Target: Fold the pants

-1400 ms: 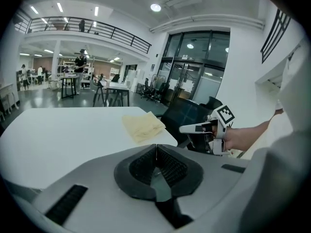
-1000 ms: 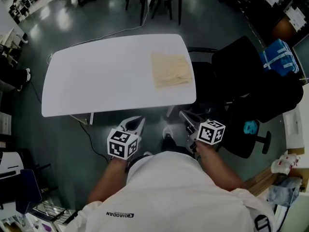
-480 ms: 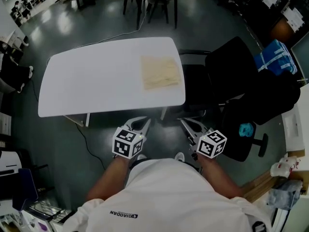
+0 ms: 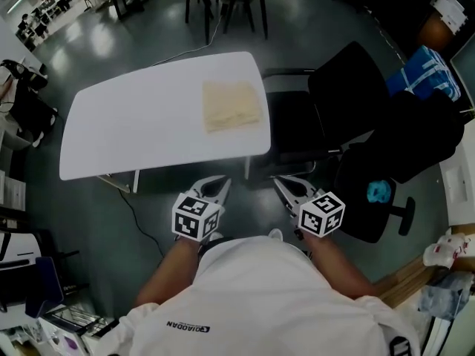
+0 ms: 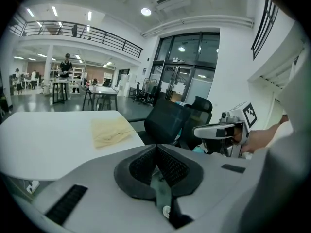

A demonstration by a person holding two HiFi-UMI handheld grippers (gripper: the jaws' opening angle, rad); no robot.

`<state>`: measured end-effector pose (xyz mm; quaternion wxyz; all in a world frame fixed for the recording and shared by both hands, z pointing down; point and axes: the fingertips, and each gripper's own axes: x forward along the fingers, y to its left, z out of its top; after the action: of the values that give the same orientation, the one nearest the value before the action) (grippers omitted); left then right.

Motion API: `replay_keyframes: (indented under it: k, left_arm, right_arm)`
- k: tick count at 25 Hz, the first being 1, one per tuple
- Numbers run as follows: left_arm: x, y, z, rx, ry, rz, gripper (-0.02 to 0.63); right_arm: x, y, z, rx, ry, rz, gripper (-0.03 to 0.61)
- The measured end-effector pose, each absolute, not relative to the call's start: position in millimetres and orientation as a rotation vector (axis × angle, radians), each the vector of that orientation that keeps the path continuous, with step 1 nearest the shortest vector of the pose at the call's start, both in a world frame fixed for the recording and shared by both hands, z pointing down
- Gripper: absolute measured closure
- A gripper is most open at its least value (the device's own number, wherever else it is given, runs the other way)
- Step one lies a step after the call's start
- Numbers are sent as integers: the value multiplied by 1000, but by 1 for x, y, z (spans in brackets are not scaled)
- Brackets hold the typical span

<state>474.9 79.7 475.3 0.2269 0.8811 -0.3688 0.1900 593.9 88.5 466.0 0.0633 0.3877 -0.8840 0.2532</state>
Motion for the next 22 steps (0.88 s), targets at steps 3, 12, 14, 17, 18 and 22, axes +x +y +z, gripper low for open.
replay_keyframes:
  k: [3,12,14,17,18,22]
  left_arm:
    - [473,85,480,2400,-1042,564,586]
    - [458,85,474,2387,-1101,582,586]
    - [458,86,473,2392,-1101,580,586]
    - [456,90,472,2399,-1094,581,586]
    - [456,91,471,2400,-1093,580,586]
    - [457,94,470,2402,-1090,576,586]
  right_arm:
    - [599,89,467,1161,-2676,769,560]
    - [598,85,465,1142,-2680,738,560]
    - [597,85,466,1139,-2678,737,560]
    - [591,88,467,1128,-2671,740,560]
    - [590,88,466,1122,-2669,737,560]
    - [589,92,466,1107,-2656,713,560]
